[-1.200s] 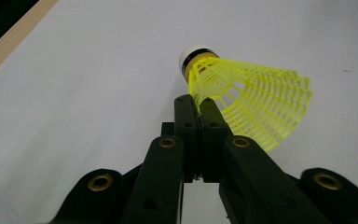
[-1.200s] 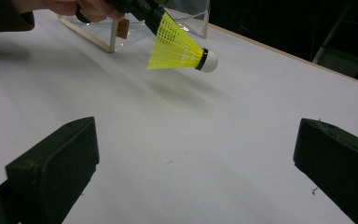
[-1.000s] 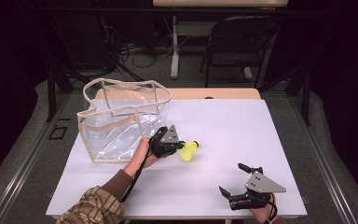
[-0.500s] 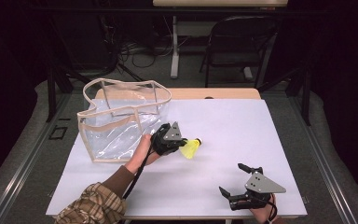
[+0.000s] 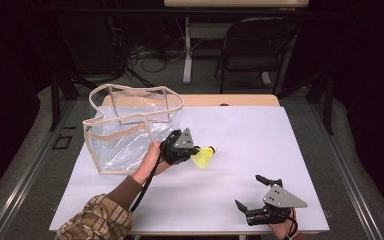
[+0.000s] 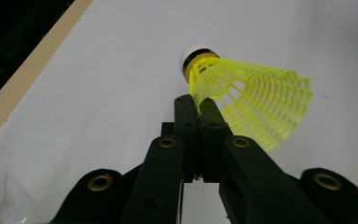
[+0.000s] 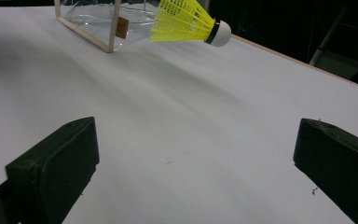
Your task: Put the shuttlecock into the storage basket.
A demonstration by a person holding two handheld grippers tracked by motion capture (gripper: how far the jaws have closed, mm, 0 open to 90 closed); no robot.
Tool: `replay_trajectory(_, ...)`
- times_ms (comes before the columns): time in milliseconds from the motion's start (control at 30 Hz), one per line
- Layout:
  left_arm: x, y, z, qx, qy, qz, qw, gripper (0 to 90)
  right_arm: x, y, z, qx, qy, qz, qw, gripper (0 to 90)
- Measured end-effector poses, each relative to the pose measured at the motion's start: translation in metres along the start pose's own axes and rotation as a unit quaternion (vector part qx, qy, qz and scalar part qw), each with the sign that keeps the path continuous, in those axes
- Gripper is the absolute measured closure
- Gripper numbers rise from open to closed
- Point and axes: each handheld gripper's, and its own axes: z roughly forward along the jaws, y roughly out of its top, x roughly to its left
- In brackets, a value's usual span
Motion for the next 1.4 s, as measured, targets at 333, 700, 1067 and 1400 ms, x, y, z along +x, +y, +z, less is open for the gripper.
replay_trajectory(333,0.003,0.011,-0.01,-0.009,0.005,0.001,1.0,89.0,0.0,0.001,0.0,-0.004,0.001,0.001,1.0,0.0)
replay_trajectory(700,0.006,0.021,-0.013,-0.006,0.003,0.001,1.0,89.0,0.001,0.001,0.001,-0.001,0.003,0.001,1.0,0.0)
replay_trajectory(1067,0.013,0.024,-0.023,-0.015,0.005,-0.008,0.9998,89.1,0.002,0.0,0.002,-0.002,0.009,0.005,0.9999,0.0)
replay_trajectory(1400,0.014,0.035,-0.029,-0.02,0.011,0.001,0.9997,89.1,0.003,0.001,0.002,0.001,0.008,0.001,1.0,0.0)
